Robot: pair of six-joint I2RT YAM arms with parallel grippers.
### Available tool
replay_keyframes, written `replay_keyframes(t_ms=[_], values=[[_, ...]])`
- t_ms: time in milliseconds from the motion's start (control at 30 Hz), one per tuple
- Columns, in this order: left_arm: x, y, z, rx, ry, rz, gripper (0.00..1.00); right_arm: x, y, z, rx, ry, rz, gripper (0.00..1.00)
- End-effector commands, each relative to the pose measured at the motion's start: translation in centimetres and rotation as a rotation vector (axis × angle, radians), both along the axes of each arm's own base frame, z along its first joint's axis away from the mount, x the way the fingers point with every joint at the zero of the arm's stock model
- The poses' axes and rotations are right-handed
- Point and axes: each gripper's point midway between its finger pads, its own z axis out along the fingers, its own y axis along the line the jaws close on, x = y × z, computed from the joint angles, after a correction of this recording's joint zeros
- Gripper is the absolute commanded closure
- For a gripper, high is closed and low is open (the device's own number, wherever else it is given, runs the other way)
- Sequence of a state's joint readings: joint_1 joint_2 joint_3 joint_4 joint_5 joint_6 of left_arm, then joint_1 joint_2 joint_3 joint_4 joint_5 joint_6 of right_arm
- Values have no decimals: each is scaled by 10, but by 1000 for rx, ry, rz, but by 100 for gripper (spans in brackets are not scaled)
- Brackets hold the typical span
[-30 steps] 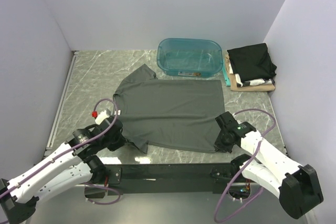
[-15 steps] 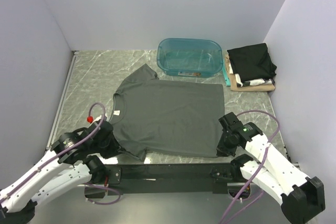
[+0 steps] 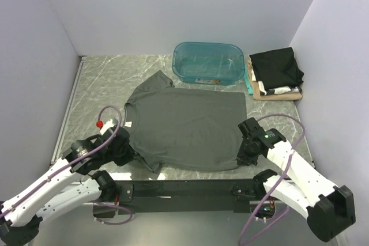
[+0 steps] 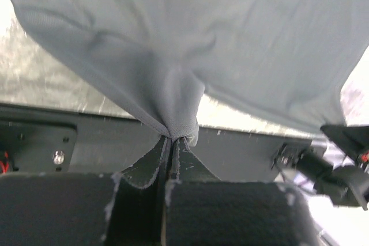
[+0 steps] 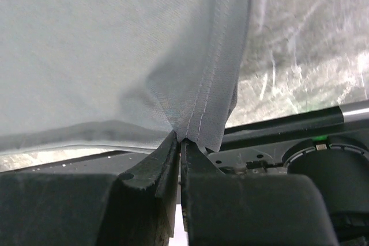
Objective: Fold and stack the t-shirts
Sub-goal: Fold the tshirt
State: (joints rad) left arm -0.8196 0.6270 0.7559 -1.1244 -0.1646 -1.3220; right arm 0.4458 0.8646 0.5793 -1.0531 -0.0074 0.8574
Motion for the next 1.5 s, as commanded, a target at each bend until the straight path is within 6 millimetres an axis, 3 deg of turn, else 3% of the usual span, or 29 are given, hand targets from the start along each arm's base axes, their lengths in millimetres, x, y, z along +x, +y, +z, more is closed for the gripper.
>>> replay_keyframes(t_ms=[0,267,467,600,900,1067,1200,1467], values=[[29,-2,30,-25,-138,75,99,27,5,13,-7,-84,29,93],[59,-8,33,44,-194,120,99,58,-1,31,-52,-158,21,92],[85,-10,49,142,-254,121,99,80,-1,38,-47,-195,16,93],[105,-15,45,178,-245,116,99,94,1,40,-12,-218,-1,93],[143,-4,42,214,-247,166,99,133,-1,48,16,-272,-21,93],[165,-4,51,194,-308,184,99,150,-4,49,4,-274,-17,93],[176,-1,43,210,-287,199,99,163,-5,51,-3,-285,-13,93],[200,3,31,220,-301,230,99,181,-3,36,17,-262,-19,92]])
